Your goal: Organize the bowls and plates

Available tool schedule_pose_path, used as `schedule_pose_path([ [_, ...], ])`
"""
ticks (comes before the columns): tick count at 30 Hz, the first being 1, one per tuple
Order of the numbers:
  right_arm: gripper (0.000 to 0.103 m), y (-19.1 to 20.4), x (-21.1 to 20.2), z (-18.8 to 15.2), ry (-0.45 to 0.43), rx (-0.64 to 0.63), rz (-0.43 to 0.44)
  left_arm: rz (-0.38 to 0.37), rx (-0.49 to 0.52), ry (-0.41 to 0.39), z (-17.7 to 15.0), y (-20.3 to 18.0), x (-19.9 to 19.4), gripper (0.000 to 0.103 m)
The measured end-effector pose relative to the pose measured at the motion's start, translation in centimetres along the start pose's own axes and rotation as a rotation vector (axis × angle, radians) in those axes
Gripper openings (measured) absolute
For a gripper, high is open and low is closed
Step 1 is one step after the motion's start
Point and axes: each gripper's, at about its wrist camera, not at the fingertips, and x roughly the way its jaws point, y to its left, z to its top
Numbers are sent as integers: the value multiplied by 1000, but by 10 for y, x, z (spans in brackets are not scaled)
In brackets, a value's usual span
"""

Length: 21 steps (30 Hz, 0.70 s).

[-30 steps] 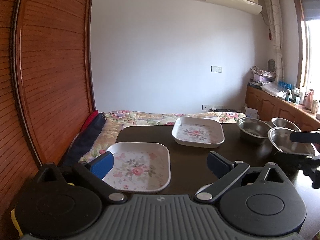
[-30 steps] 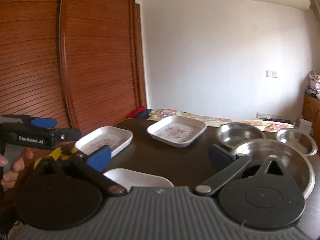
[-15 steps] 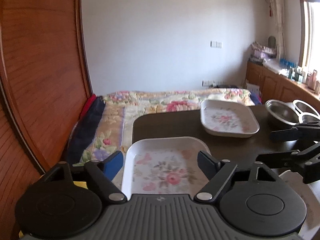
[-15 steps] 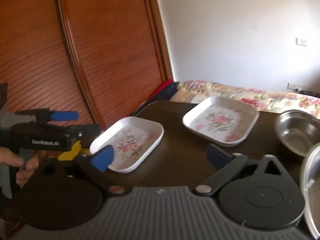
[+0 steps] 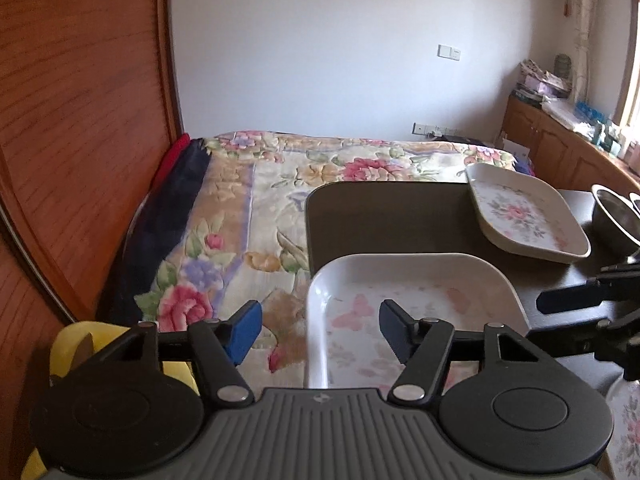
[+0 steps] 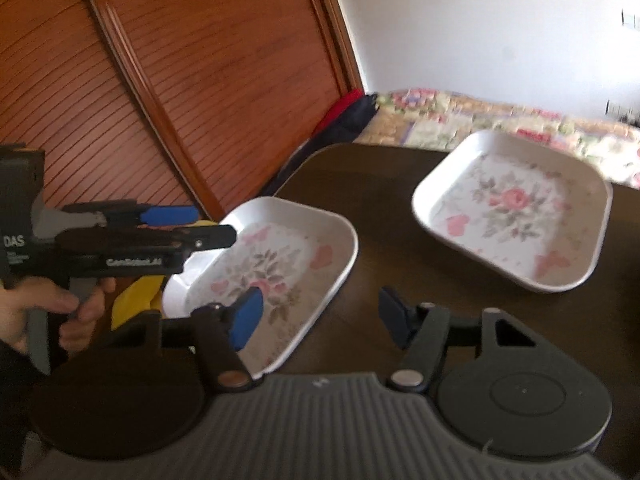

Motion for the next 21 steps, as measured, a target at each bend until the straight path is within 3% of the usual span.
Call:
schedule_pose_path([
  [7,59,-3,15,-1,43,22,25,-45,-45,34,-5,9,8,67],
  [16,35,5,19,-5,54,-20,27,-41,-51,43,-12,13,0,59],
  [17,32,5,19,-5,54,-26,25,-42,-52,43,-12,13,-1,56],
  [19,28,7,21,-4,54,-31,20,-55,-63,41,-13,13,-4,38],
  [21,21,7,22,-4,53,-48,10,-39,-73,46,-13,11,-6,38],
])
